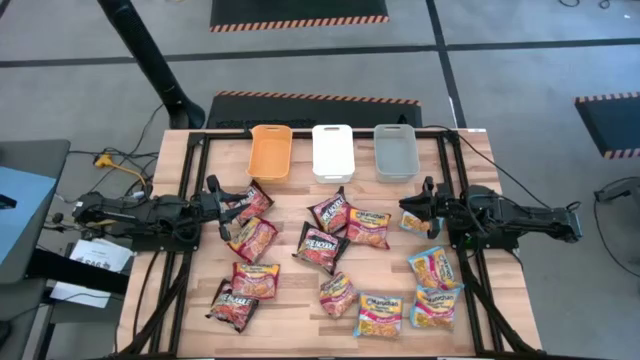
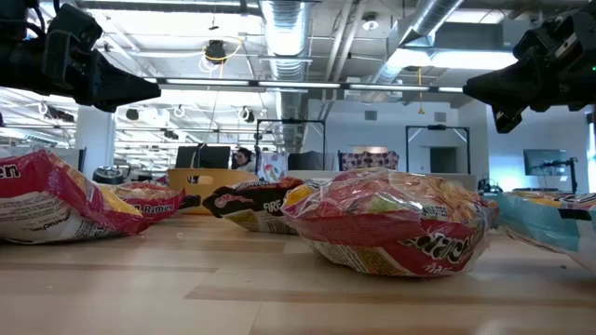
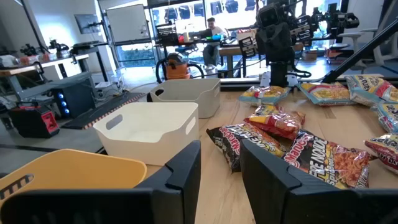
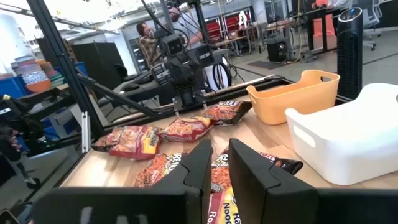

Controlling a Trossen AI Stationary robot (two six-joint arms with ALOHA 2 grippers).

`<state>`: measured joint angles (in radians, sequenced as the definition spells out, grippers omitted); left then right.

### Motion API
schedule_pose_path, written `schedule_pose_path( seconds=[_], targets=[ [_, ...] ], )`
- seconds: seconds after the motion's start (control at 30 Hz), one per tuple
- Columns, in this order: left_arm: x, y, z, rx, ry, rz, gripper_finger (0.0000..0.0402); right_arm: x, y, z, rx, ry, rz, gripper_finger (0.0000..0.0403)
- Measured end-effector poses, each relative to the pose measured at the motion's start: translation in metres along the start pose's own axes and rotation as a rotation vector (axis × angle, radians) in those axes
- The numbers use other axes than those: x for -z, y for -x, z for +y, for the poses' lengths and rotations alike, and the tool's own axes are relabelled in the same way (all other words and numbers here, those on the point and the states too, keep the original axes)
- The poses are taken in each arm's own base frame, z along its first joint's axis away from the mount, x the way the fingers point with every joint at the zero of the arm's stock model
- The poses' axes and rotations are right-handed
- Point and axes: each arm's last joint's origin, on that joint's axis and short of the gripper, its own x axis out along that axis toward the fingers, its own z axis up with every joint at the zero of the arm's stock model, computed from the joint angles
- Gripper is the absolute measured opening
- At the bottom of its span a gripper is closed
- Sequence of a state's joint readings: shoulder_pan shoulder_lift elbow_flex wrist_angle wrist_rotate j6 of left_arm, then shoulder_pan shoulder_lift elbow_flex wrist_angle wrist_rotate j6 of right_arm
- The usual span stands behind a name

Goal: Sort Maruchan noodles
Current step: Put the red noodle pack into the white bin

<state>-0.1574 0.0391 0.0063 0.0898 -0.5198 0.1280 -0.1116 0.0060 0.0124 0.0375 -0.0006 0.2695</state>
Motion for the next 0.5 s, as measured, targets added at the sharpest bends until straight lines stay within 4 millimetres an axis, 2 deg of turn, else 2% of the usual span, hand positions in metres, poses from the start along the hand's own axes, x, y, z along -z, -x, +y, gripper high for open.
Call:
schedule_pose_path(
  seconds=[0.5],
  targets=[
    [0.0, 0.0, 0.0, 0.0, 0.128, 0.0, 0.0102, -0.0022, 0.0, 0.0003, 0.0, 0.058, -0.024, 0.0082]
  ],
)
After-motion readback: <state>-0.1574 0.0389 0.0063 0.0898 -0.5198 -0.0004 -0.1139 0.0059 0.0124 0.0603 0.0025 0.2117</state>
